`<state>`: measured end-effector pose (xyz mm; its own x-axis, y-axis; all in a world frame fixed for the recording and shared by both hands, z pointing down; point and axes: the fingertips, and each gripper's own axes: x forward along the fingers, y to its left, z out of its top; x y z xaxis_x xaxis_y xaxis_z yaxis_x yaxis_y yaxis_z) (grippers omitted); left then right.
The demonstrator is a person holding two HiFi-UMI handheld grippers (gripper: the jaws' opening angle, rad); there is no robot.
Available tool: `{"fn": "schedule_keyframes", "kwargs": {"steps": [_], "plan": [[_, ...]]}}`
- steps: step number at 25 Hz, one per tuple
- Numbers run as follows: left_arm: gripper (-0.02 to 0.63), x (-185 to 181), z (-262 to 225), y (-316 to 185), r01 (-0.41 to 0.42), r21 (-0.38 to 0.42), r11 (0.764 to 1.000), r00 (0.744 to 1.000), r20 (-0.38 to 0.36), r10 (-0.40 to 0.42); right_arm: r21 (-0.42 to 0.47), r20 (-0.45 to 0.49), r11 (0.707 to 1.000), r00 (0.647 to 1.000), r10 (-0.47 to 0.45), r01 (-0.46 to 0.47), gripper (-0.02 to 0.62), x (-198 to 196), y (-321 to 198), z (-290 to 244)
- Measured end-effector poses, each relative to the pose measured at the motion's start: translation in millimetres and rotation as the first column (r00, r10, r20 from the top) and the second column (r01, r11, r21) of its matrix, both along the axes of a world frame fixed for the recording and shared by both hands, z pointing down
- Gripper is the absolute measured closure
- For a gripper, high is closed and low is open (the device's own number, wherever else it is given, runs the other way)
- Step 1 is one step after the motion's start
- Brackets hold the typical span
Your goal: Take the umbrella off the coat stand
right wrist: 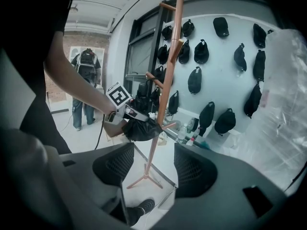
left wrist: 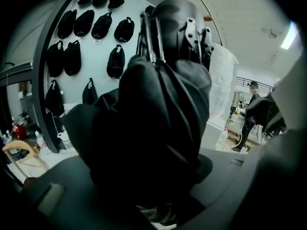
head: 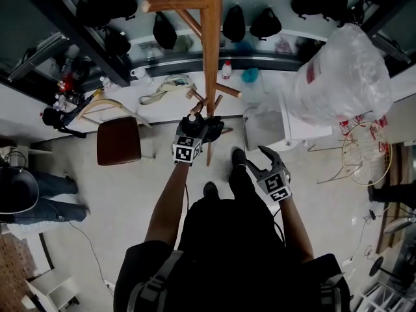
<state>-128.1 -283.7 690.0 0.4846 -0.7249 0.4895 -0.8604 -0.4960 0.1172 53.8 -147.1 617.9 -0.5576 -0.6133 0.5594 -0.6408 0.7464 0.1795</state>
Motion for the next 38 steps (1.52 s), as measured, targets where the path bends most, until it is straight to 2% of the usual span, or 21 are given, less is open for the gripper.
{"fn": "schedule_keyframes", "kwargs": {"steps": [16,38], "plan": [[0.365,-7,-10,17,-0.040,0.015,0.999,0.999,-0.004,0.040,0.010,0.008,1.000,1.000,0.011,-0.012,0.331,-9,12,1],[0.365,-24,-18,42,-0.053,0.032,0.998,0.999,-0.009,0.053,0.033,0.034,0.999,0.999,0.019,-0.020,0.331,-26,30,0]]}}
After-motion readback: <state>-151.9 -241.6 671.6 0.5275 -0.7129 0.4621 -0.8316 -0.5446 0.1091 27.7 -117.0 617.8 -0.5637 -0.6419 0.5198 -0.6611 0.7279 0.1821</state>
